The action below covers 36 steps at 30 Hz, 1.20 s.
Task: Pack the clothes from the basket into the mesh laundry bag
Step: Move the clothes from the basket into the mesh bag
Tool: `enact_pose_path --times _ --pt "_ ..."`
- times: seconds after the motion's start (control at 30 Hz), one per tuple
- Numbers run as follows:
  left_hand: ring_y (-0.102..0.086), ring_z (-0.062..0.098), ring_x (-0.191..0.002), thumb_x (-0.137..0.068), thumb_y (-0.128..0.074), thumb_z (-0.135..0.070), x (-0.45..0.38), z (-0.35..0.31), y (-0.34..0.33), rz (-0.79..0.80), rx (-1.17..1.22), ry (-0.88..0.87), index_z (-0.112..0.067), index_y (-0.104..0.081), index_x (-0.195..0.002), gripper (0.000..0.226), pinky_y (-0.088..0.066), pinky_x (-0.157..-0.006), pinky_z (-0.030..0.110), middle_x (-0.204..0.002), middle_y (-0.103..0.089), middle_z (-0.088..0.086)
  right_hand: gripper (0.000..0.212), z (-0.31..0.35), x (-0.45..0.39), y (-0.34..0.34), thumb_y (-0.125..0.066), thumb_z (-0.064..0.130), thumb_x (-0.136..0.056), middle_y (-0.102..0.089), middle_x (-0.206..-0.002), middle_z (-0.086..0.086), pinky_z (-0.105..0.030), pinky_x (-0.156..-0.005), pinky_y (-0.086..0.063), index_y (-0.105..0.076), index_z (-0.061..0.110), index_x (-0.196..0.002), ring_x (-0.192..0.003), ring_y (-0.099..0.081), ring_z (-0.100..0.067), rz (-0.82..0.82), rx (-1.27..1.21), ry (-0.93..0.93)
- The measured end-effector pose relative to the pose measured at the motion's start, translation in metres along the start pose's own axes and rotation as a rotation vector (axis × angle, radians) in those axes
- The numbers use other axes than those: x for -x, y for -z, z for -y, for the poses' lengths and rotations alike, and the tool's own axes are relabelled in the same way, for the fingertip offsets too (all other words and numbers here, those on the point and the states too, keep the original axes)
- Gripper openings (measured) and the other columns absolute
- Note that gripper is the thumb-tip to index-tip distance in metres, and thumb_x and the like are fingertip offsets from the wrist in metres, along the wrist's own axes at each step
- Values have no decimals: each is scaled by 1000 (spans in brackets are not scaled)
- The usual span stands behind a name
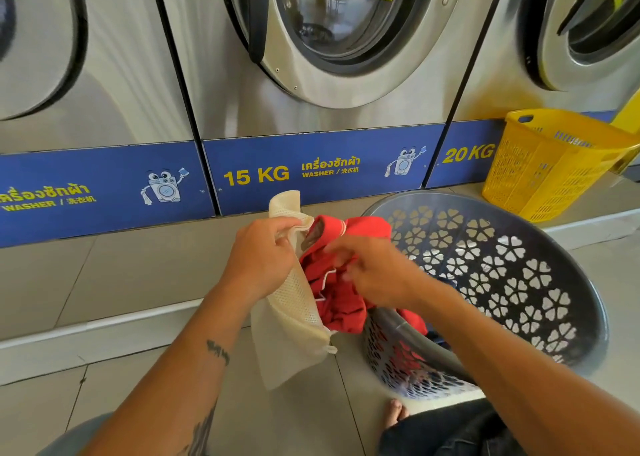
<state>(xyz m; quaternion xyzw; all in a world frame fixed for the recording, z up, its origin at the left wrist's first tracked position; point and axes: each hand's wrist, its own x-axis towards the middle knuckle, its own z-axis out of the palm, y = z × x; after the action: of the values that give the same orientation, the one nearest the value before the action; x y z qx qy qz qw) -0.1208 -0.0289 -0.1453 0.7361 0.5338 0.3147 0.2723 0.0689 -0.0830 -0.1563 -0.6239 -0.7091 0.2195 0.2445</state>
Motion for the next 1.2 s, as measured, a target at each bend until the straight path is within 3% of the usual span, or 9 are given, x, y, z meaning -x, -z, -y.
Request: enact_pose_path --times 0.13,0.23,0.33,0.43,0.63,0.8,0.97,1.1,1.2 --pt "-65 28 -99 -87 -49 -4 2 -5 -2 12 -32 -21 -30 -68 -120 46 -53 -91 42 -121 -68 2 74 -44 -2 22 -66 6 -77 -53 -122 -3 -31 -91 -43 -43 27 -145 -111 -50 -18 -111 69 -161" --pt "-65 28 -100 -88 -49 -5 3 -5 -5 23 -58 -26 -28 -67 -123 46 -53 -90 39 -120 -68 3 95 -65 5 19 -77 16 -83 -51 -131 -1 -32 -81 -51 -18 47 -151 -111 -58 -23 86 -456 -551" --pt "-62 25 -106 -89 -49 -7 3 -2 -9 31 -80 -39 -30 -66 -124 45 -51 -94 40 -120 -67 3 84 -78 7 4 -70 20 -90 -60 -130 0 -44 -77 -54 -22 50 -151 -109 -63 -30 192 -819 -706" --pt "-56 27 -114 -90 -47 -8 2 1 -13 56 -109 -48 -32 -64 -126 46 -48 -97 45 -126 -62 3 53 -85 2 -10 -64 14 -93 -68 -123 -3 -39 -75 -57 -51 36 -139 -100 -67 -27 172 -906 -660" --pt "-57 24 -113 -90 -47 -6 -1 0 -14 35 -86 -43 -29 -63 -127 47 -50 -96 41 -129 -60 3 39 -93 -1 -10 -58 -8 -82 -65 -122 -30 -64 -97 -47 -67 9 -117 -96 -66 -38 74 -893 -621" --pt "-56 23 -119 -89 -49 -6 -3 -1 -13 -8 -19 -1 -29 -63 -127 47 -46 -101 37 -130 -62 0 31 -54 -5 15 -55 -12 -80 -66 -84 -20 -38 -69 -55 -71 8 -97 -68 -63 -24 -111 -703 -387" --pt "-64 33 -104 -89 -53 -7 -6 -4 -10 -31 117 32 -29 -65 -124 43 -52 -91 43 -119 -68 -1 37 0 3 3 -64 1 -74 -67 -91 3 -16 -76 -45 -75 20 -103 -82 -60 -11 -240 -92 -43" --pt "-56 13 -120 -90 -54 -7 -1 -7 -14 -2 129 -6 -32 -66 -123 43 -41 -95 22 -127 -64 -7 39 9 3 -21 -63 7 -76 -67 -110 -3 -29 -91 -46 -74 17 -112 -100 -58 -20 -11 68 88" --pt "-52 14 -123 -89 -50 -5 0 -7 -13 -10 120 -7 -31 -64 -126 47 -38 -95 21 -132 -61 -5 46 11 3 -23 -63 14 -82 -70 -119 1 -31 -94 -48 -66 21 -127 -106 -62 -18 223 61 29"
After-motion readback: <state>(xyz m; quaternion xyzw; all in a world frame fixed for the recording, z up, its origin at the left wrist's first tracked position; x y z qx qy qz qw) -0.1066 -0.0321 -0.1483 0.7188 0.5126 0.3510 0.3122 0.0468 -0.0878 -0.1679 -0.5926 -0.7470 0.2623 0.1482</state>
